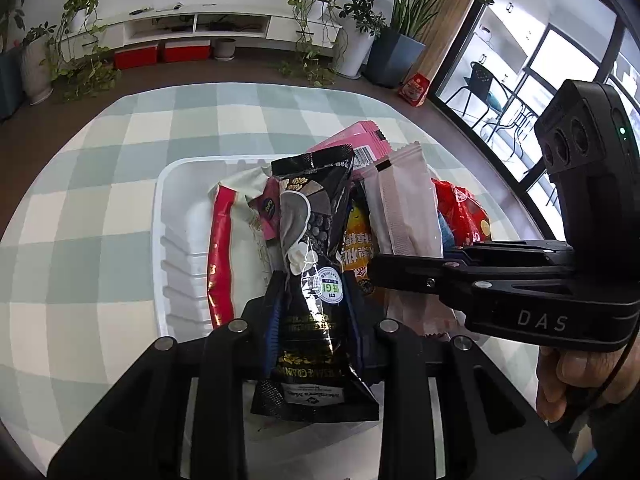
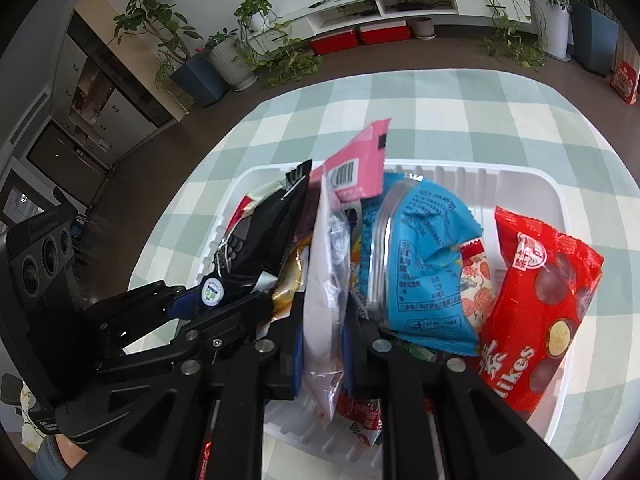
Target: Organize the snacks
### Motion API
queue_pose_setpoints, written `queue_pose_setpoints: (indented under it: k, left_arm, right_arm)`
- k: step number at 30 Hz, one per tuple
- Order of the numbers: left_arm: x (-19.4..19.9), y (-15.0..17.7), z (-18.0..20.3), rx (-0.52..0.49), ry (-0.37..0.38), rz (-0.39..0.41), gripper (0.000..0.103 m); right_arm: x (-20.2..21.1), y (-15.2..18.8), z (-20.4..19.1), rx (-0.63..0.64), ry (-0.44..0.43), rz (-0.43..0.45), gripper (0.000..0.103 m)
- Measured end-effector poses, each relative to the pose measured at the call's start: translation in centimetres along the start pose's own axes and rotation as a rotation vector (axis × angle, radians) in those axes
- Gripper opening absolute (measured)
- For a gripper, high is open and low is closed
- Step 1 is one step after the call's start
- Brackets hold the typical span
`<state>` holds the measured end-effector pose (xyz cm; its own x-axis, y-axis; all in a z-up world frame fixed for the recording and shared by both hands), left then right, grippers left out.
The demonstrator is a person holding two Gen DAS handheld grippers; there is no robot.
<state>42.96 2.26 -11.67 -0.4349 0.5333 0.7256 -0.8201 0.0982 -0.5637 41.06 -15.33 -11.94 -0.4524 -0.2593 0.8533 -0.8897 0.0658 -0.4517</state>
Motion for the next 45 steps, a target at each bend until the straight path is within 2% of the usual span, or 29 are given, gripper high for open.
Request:
queue_pose_setpoints:
  k: [9,11,13,21,25,27,28,30,33,35,37,40,45]
  left_arm:
    - [0.6,0.0,0.1,0.001,-0.013,0.013,0.028]
    - [0.9,0.1,0.3,-0.002,-0.014,0.018,0.033]
    - [0.9,0.1,0.5,-0.005,-0.014,0.020,0.050]
    - [1.4,0.1,1.0,-0.008,-0.011,0.031,0.051]
    - [2.0,0.2,1.3,-0.013,-0.006,0.043,0.054]
    - [2.5,0.3,1.5,-0.011,-0.003,0.051,0.056]
    - [2.8,0.4,1.7,-0.013,-0.002,0.057,0.063]
    - [3.5,0.5,2.1,-0.021,-0.001,0.071,0.067]
    - [4.6,0.9,2.5,-0.022,0.005,0.088,0.067]
    - [5.5,1.3,2.9,-0.027,0.004,0.101,0.074]
    - [6.4,1.8,3.1,-0.030,0.010,0.113,0.085]
    - [7.8,3.1,3.3,-0.032,-0.013,0.119,0.103]
    - [10.2,7.1,3.2,-0.031,-0.065,0.124,0.103]
  right_arm:
    - [0.0,0.3,0.5,-0.015,-0.011,-0.002,0.021]
    - [0.2,0.4,0.6,-0.014,-0.011,0.003,0.024]
    - [0.4,0.5,0.5,-0.013,-0.015,0.005,0.028]
    - [1.3,0.9,0.6,-0.015,-0.012,0.018,0.029]
    - [2.0,0.9,0.5,-0.015,-0.012,0.038,0.031]
    - [2.6,1.0,0.4,-0.018,-0.017,0.051,0.038]
    - [2.9,0.9,0.4,-0.020,-0.019,0.058,0.042]
    - [3.7,1.1,0.6,-0.031,-0.022,0.077,0.061]
    - [4.9,1.5,0.9,-0.056,-0.035,0.104,0.067]
    - [5.5,1.8,1.1,-0.071,-0.042,0.109,0.067]
    - [6.3,2.3,1.4,-0.086,-0.057,0.118,0.070]
    - [7.9,3.5,2.0,-0.114,-0.071,0.148,0.081]
    - [11.0,6.5,2.9,-0.145,-0.114,0.211,0.095]
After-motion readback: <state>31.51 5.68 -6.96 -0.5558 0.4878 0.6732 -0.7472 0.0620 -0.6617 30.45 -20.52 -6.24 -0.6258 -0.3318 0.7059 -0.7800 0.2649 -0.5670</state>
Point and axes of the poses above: each gripper's, at about its wrist camera, not at the fingertips, and x roughly against the way its jaws point, z to its right, y to its underside, the point moved 4 cm from there along -x, roughly the way its jaws point, and after that the axes turned 9 degrees about y, right-handed, at the moved point
